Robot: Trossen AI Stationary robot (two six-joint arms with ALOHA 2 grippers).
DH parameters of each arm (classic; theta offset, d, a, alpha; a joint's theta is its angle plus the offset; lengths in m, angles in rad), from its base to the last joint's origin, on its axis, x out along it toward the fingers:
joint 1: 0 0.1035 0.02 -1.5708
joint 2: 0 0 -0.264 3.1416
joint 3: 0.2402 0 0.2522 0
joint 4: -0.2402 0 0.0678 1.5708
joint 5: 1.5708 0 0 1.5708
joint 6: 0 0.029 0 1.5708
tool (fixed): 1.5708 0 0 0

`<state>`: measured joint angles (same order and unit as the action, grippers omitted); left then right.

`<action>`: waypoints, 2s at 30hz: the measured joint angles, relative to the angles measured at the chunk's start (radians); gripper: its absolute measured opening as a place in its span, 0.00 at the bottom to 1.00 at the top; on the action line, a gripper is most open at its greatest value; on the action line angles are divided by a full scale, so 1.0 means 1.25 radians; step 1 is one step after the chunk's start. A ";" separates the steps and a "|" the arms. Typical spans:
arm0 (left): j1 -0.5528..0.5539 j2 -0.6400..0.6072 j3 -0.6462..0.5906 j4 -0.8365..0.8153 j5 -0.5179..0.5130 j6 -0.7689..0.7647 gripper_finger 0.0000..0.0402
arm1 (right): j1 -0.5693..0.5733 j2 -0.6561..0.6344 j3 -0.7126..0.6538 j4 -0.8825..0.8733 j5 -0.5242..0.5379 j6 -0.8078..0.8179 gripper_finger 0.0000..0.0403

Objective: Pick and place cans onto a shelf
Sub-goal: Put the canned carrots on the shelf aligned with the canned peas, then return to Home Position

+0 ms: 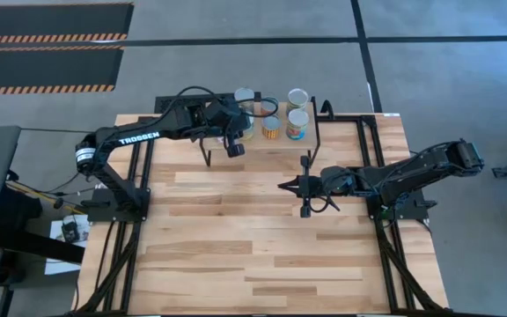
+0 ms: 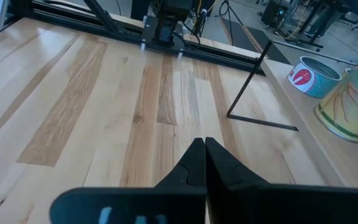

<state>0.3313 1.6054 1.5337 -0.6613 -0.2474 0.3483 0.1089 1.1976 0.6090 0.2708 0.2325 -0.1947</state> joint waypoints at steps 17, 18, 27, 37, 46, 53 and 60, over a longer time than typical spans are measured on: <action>0.013 -0.002 0.000 0.022 -0.001 0.032 0.10 | 0.000 0.000 0.000 0.000 0.000 0.000 0.02; 0.013 -0.005 0.000 0.027 0.000 0.037 0.10 | 0.000 0.000 0.000 0.000 0.000 0.000 0.02; -0.012 -0.080 -0.040 0.063 0.006 0.012 0.03 | 0.004 0.000 0.000 -0.003 0.000 -0.009 0.02; 0.031 -0.238 -0.342 0.235 -0.081 -0.086 0.00 | 0.012 0.000 0.000 0.003 -0.001 -0.019 0.02; 0.092 -0.223 -0.445 0.425 -0.006 -0.087 0.00 | 0.012 0.000 0.000 0.007 0.000 -0.018 0.02; 0.107 -0.191 -0.445 0.465 0.053 -0.096 0.00 | 0.012 0.000 0.000 0.008 0.000 -0.013 0.02; 0.105 -0.156 -0.445 0.483 0.070 -0.103 0.00 | 0.012 0.000 0.000 0.009 0.000 -0.013 0.02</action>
<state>0.4625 1.4109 0.9775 -0.0574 -0.1604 0.2198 0.1238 1.1975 0.6090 0.2815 0.2325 -0.2108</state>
